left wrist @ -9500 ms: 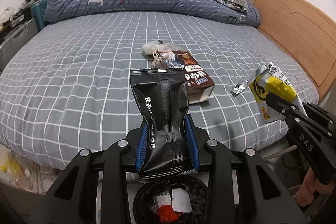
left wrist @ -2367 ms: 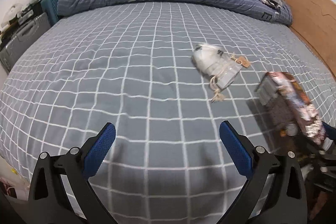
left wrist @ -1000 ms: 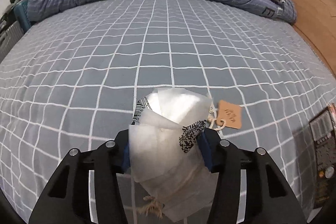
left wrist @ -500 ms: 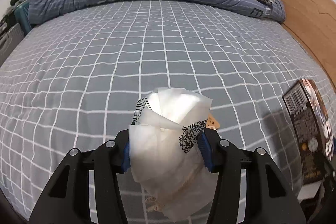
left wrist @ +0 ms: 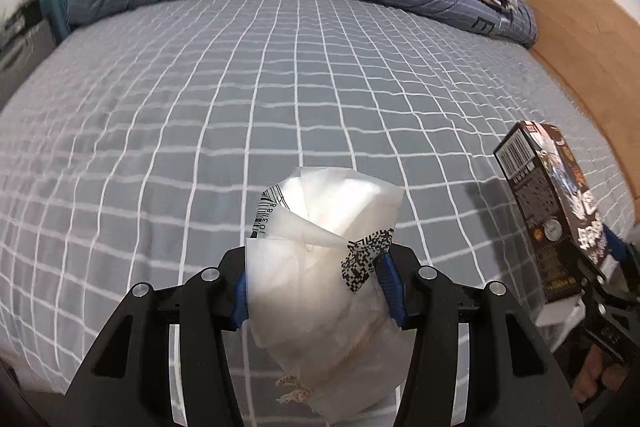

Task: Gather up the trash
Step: 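Lift the brown box and tissue bag and carry both over the bin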

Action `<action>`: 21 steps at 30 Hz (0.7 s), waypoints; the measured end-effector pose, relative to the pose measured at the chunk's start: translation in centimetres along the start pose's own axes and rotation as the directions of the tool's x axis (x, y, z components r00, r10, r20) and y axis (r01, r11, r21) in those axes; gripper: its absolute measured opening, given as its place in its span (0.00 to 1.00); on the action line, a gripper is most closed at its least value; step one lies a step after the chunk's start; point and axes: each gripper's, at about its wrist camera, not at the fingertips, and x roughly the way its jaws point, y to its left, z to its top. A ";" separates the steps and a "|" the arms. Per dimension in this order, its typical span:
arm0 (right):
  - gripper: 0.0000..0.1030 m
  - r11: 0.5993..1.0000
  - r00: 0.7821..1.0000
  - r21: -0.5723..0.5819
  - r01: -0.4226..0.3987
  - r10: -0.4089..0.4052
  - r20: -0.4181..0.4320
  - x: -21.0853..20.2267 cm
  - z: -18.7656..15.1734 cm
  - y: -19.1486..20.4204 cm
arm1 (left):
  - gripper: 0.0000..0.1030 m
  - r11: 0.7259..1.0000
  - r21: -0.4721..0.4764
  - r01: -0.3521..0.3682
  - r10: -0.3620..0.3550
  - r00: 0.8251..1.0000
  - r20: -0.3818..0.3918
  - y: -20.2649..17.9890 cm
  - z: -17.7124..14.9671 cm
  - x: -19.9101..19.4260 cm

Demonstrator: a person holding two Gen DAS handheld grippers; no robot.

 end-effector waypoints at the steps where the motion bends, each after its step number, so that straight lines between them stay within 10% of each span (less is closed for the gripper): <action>1: 0.86 1.000 1.000 -0.003 -0.003 0.003 0.002 -0.2 0.0 0.2 | 0.49 1.000 -0.004 -0.001 0.001 1.000 0.000 0.3 -0.3 -0.3; 21: 0.86 1.000 0.999 0.009 -0.026 0.026 0.029 -7.1 -4.1 0.8 | 0.49 1.000 0.006 -0.012 0.012 0.997 0.075 -0.4 -8.5 -9.3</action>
